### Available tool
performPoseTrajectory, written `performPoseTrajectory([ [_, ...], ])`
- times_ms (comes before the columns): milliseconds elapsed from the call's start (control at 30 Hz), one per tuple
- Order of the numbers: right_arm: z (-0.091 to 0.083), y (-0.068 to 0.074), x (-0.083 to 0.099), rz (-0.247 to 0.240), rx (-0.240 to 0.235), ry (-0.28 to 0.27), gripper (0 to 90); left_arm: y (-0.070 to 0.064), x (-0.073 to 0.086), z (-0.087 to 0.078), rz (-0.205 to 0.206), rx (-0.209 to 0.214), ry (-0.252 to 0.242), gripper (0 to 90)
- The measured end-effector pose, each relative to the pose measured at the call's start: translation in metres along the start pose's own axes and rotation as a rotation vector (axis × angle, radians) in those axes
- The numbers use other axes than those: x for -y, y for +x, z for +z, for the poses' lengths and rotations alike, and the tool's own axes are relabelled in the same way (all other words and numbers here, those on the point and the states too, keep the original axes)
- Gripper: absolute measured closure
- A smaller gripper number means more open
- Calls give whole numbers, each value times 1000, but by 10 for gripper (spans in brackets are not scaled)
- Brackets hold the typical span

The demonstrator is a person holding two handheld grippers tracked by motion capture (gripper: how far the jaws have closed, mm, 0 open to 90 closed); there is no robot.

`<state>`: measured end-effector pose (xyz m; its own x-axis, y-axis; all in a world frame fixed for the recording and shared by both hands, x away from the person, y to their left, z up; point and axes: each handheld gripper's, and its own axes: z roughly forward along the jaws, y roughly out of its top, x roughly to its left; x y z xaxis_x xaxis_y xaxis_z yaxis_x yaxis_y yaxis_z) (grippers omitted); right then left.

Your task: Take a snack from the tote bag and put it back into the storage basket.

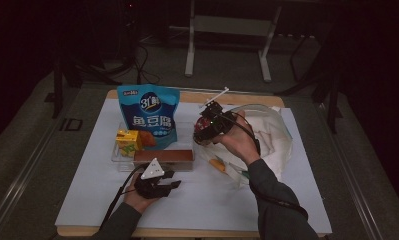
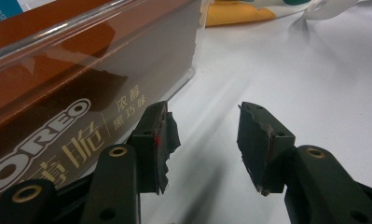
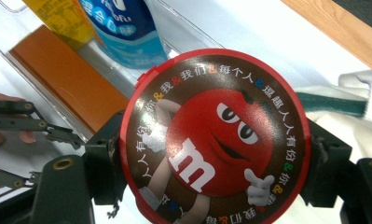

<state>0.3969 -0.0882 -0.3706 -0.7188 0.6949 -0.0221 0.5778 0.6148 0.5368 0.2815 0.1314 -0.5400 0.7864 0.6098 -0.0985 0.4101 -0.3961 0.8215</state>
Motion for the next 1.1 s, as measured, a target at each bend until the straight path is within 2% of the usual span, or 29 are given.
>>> performPoseTrajectory([
  [367,4,5,-9,3,-12,-11,257,0,0,0,-1,-1,-1,533],
  [1100,25,19,-27,14,-46,-15,257,0,0,0,-1,-1,-1,534],
])
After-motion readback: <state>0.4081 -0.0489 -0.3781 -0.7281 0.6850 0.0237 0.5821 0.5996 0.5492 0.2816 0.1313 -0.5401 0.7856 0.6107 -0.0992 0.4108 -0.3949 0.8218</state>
